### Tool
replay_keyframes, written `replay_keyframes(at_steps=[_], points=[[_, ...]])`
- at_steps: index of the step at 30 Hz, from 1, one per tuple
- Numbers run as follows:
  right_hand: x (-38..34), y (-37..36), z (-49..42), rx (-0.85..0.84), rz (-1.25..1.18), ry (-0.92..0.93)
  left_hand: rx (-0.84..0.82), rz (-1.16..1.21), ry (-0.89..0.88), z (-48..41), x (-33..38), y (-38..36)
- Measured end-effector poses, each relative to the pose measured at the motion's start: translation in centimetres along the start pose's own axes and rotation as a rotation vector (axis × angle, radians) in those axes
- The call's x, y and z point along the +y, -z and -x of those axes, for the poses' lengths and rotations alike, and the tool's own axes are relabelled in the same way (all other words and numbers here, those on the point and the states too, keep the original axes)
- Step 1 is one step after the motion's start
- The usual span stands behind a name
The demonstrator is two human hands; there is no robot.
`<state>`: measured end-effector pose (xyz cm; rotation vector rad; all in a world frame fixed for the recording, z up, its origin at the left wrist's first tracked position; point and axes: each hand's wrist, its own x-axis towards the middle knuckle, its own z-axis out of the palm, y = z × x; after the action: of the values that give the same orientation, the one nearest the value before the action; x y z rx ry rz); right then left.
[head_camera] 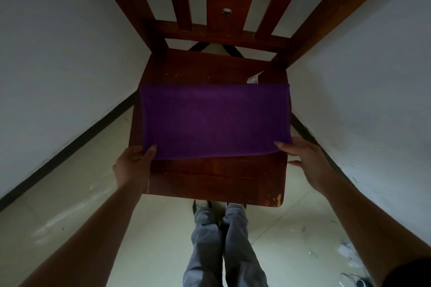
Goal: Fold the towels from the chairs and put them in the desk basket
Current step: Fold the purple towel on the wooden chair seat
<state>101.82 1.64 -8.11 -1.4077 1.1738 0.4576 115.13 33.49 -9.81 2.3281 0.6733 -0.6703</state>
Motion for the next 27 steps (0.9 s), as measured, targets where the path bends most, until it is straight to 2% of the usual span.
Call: replay_keyframes(at_steps=[3, 6, 10, 14, 16, 19, 24, 27], points=[[0.5, 0.6, -0.2, 0.000, 0.188, 0.019, 0.005, -0.011, -0.021, -0.3, 0.1, 0.3], [0.5, 1.0, -0.2, 0.051, 0.100, -0.020, 0.015, 0.031, 0.023, -0.4, 0.0, 0.6], [1.2, 0.8, -0.4, 0.020, 0.109, -0.116, -0.004, 0.066, 0.063, 0.0, -0.8, 0.4], [2.3, 0.3, 0.0, 0.194, 0.066, -0.143, -0.054, 0.148, 0.165, 0.6, -2.3, 0.3], [3.0, 0.2, 0.3, 0.239, 0.015, -0.172, -0.102, 0.223, 0.230, 1.1, -2.9, 0.3], [3.5, 0.0, 0.3, 0.216, -0.129, -0.200, -0.110, 0.366, 0.271, 1.9, -3.5, 0.1], [2.4, -0.6, 0.2, 0.292, -0.282, -0.185, -0.127, 0.498, 0.228, 3.3, -3.0, 0.5], [0.9, -1.2, 0.7, 0.225, -0.389, -0.157, -0.141, 0.485, 0.158, 3.6, -3.0, 0.9]])
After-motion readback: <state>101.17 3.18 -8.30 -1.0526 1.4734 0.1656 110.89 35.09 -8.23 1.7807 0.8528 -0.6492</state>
